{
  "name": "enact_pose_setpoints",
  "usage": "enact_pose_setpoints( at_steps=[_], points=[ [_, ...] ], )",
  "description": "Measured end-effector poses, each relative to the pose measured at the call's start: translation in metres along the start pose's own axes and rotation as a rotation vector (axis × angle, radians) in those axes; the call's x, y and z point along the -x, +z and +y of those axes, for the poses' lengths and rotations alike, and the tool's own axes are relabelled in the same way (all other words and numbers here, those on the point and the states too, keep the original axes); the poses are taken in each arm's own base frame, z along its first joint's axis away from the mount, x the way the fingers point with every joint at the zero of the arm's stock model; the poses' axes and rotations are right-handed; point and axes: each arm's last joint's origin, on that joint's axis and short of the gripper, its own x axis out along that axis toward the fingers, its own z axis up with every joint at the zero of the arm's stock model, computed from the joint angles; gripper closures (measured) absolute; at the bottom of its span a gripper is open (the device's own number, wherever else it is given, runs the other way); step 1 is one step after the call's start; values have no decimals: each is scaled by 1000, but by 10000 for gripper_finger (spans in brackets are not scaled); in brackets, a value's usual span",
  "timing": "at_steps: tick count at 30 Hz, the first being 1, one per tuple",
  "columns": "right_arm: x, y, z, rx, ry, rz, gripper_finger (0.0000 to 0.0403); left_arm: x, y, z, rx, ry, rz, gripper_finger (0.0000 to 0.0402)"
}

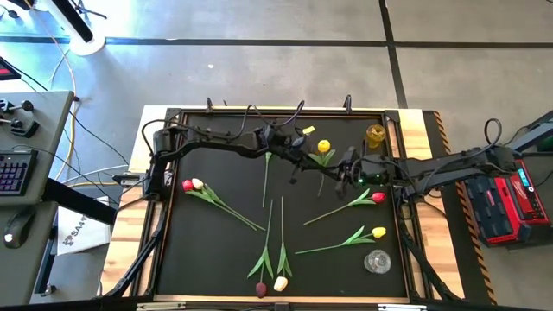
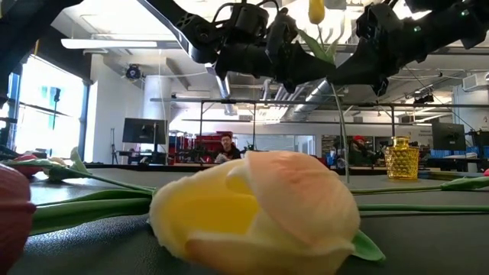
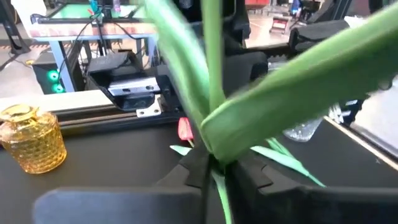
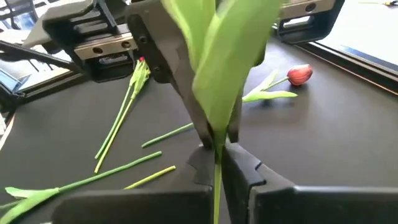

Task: Sort flowers into vase by color
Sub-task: Put the top yellow flower into the yellow vase

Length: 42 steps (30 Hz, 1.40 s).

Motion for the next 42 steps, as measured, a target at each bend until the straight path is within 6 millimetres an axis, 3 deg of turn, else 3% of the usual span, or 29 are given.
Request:
enact_pose_setpoints(
  at_steps=[7, 11, 18, 26, 30, 42],
  points=[
    [1, 0, -4, -42, -130, -35, 402, 4, -1, 7, 71, 22, 6, 264],
    [7, 1, -11, -39, -301, -83, 403, 16, -3, 19, 160, 41, 61, 237],
    [32, 12, -22, -7, -590, -242, 403, 33, -2, 26, 194, 65, 126, 232],
    [72, 28, -34, 52, -980, -410, 403, 35, -2, 24, 175, 77, 128, 232],
    [86, 34, -42, 23, -1118, -446, 403, 36, -3, 28, 168, 173, 140, 232],
    [80, 42, -81, -173, -1404, -544, 403, 28, 1, 18, 128, 216, 132, 232]
  ],
)
